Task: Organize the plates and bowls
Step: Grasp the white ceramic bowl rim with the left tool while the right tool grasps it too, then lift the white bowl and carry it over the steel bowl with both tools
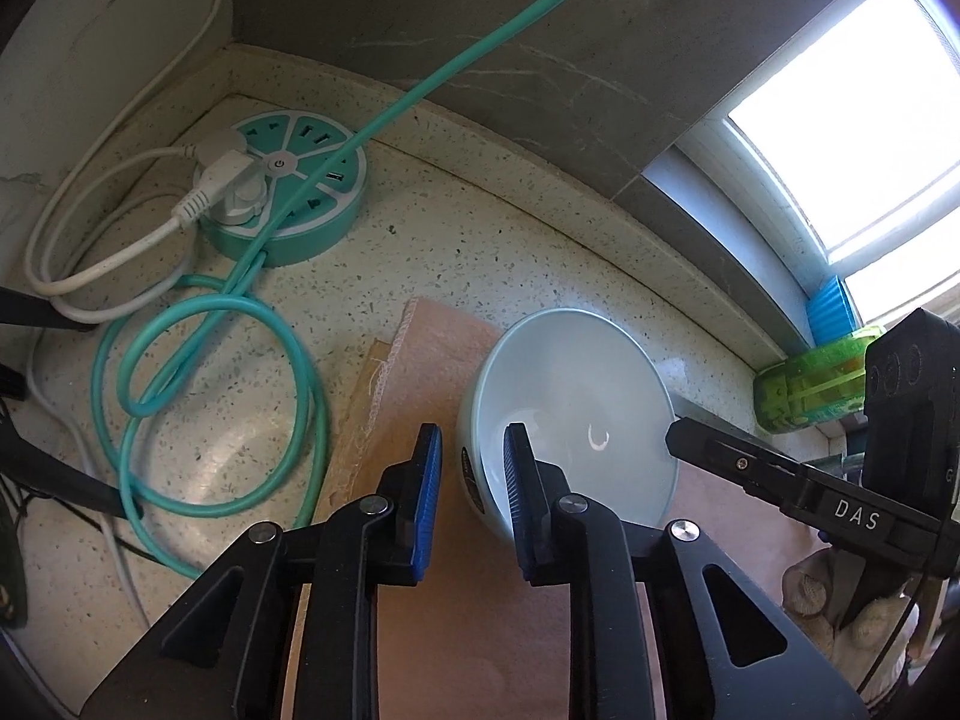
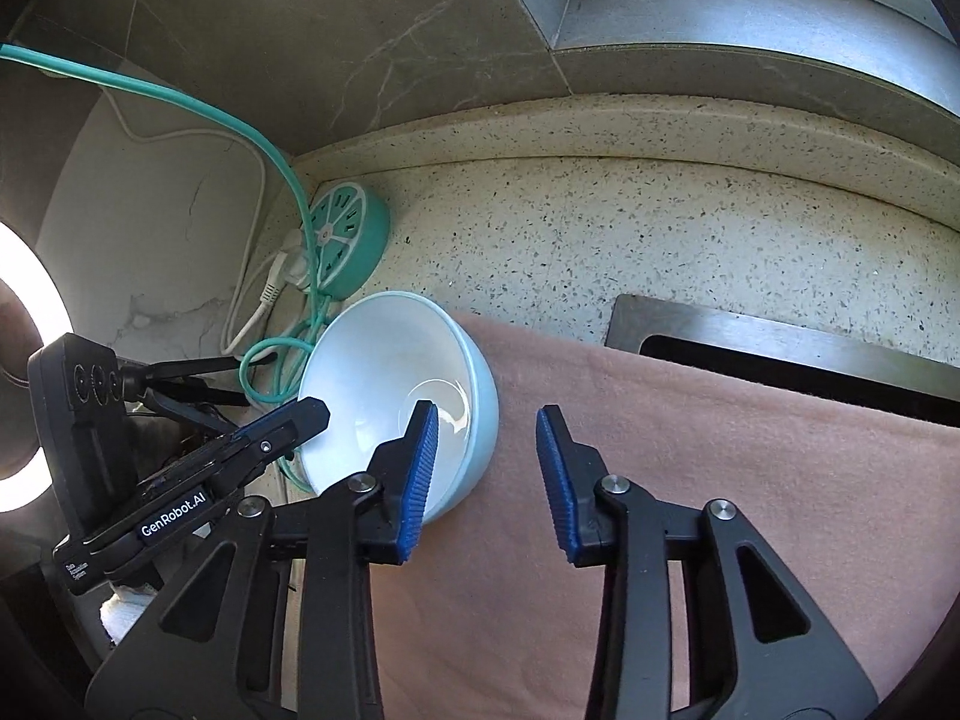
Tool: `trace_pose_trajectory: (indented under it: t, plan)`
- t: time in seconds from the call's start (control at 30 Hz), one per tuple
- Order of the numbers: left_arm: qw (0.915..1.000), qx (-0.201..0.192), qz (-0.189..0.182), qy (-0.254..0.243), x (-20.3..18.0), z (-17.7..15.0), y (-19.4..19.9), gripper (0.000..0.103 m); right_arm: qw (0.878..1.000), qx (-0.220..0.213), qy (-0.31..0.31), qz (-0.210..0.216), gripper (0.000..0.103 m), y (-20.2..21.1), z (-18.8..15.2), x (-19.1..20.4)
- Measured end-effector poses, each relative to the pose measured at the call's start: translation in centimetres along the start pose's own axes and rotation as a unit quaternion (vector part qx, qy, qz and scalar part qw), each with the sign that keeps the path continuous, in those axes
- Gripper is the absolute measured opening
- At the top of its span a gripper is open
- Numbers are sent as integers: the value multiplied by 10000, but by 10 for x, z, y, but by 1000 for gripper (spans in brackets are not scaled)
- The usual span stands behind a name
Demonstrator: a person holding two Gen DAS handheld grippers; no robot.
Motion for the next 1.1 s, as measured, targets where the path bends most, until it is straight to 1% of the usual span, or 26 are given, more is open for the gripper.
trace_pose_trajectory:
  t: [0.03, 0.07, 0.1, 0.23, 0.27, 0.37, 0.57, 0.7, 0.9, 1.1]
  plan:
    - [10000, 6, 9, -10, 0, 0, -1, 17, 10000, 27, -11, 6, 27, -2, 0, -1]
    - [10000, 16, 13, -25, -1, -1, -2, 14, 10000, 51, -38, 18, 22, -4, -1, -2]
    - [10000, 31, 13, -46, -1, -1, -4, 13, 10000, 69, -67, 16, 18, -6, -2, -3]
    - [10000, 57, 4, -71, -5, -2, -6, 12, 9999, 108, -89, 77, 11, -8, -4, -3]
    - [9999, 41, 35, -104, -6, -3, -5, 12, 9999, 123, -51, 100, 11, -8, -5, -1]
    - [9999, 18, 51, -162, -10, -4, -4, 12, 9999, 86, 134, -18, 11, -6, -6, 5]
    - [9996, -79, 25, -269, -19, -9, 8, 12, 9998, 37, 178, -17, 11, 8, -10, 7]
    - [9995, -144, -40, -276, -24, -12, 17, 12, 9995, -23, 307, -41, 11, 23, -14, 11]
    - [9989, -315, -126, -336, -37, -20, 38, 12, 9996, -90, 284, -8, 11, 47, -23, 11]
    - [9976, -537, -226, -376, -53, -30, 65, 12, 9989, -298, 348, 110, 11, 85, -32, 19]
Point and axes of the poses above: each gripper's, at about its wrist camera, not at the fingertips, and y roughly against the way its jaws point, x to its left, z to its top, the point moved 2 cm from there along -y, roughly the way its jaws point, and after that the axes turned 13 degrees about -x, right-handed, at the moved point
